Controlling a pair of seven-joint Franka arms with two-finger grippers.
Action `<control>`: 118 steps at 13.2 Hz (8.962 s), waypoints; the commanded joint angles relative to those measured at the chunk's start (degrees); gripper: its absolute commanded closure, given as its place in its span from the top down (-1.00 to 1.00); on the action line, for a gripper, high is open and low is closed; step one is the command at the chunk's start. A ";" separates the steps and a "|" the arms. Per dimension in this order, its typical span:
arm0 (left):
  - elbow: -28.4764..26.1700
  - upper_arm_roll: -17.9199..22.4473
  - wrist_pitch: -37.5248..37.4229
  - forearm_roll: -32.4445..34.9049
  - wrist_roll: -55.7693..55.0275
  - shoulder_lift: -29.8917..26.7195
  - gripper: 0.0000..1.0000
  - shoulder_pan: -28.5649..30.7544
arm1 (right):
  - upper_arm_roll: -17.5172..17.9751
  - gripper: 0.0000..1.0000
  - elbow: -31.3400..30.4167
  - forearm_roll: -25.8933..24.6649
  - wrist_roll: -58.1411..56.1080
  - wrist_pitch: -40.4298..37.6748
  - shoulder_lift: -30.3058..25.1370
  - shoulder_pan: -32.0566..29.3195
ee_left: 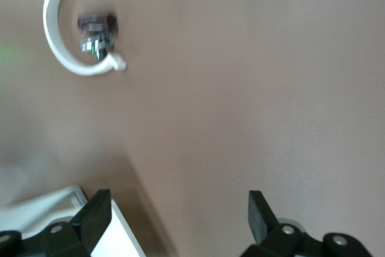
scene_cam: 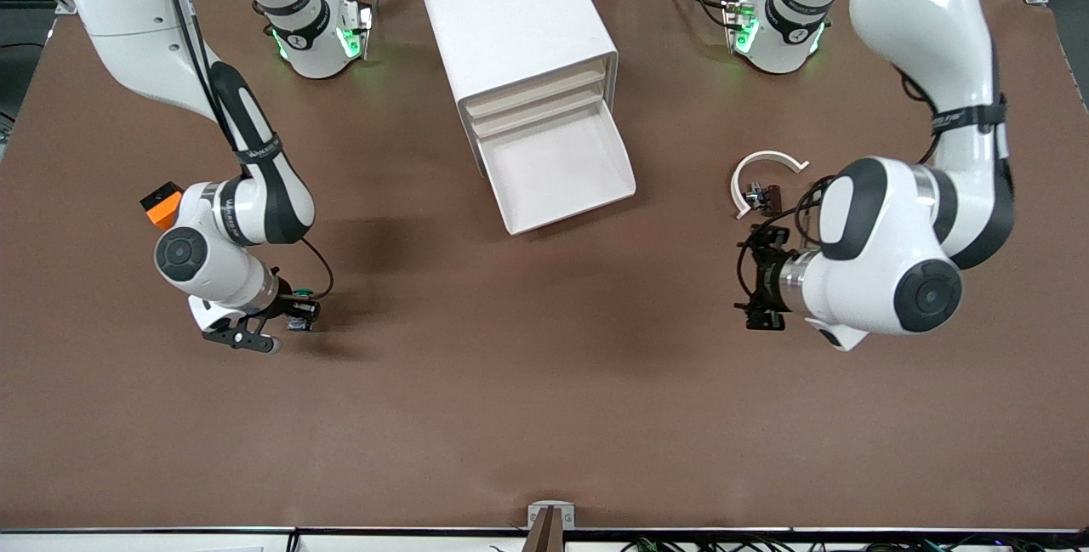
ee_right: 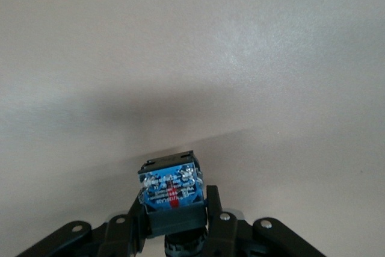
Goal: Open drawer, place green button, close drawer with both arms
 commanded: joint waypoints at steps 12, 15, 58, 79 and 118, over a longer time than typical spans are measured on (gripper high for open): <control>-6.44 -0.12 -3.14 12.11 61.85 -14.14 1.00 5.22 | -0.31 -1.00 4.38 3.38 54.35 -20.60 -20.05 28.56; -8.81 -0.12 -1.74 12.11 72.49 -15.10 1.00 6.80 | -0.31 -1.00 4.64 2.77 66.30 -17.18 -18.65 35.85; -38.18 -9.86 31.23 11.41 67.77 -23.02 1.00 4.87 | -0.57 1.00 25.01 -4.09 77.46 -20.30 4.22 49.43; -29.21 -23.14 32.99 7.98 37.82 -1.75 1.00 -12.00 | -1.01 1.00 27.84 -4.97 -18.99 -53.81 -18.19 -3.92; -20.95 -24.29 8.39 18.70 71.08 -30.30 1.00 26.39 | 0.04 1.00 8.95 -4.97 -19.44 -51.89 -41.49 -7.98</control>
